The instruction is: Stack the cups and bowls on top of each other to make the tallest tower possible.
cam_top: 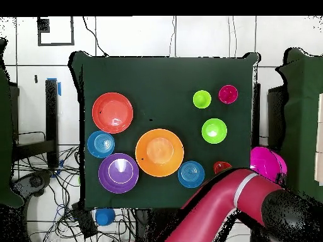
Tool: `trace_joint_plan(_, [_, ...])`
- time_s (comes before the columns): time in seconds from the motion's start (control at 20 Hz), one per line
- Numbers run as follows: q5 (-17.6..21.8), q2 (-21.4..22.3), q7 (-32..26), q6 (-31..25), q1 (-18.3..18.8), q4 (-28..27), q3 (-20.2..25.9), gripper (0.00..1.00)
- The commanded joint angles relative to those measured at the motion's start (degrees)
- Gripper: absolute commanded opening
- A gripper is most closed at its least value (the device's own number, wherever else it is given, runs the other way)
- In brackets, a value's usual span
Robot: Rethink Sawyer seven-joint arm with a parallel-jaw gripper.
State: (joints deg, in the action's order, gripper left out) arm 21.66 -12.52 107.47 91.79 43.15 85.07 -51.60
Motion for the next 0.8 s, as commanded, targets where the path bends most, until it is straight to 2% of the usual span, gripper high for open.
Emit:
trace_joint_plan(0.05, [-3.8,-2.8,-2.4,1.5,-0.5,-8.1,9.7,0.0])
trace_joint_plan(0.25, [-4.2,-3.5,-2.3,1.7,-0.3,-8.8,9.6,0.0])
trace_joint_plan(0.35, [-4.7,-3.1,-2.1,1.7,-1.0,-7.2,9.6,0.0])
trace_joint_plan(0.8, [-7.0,6.5,-0.4,2.3,-9.9,12.2,7.6,0.0])
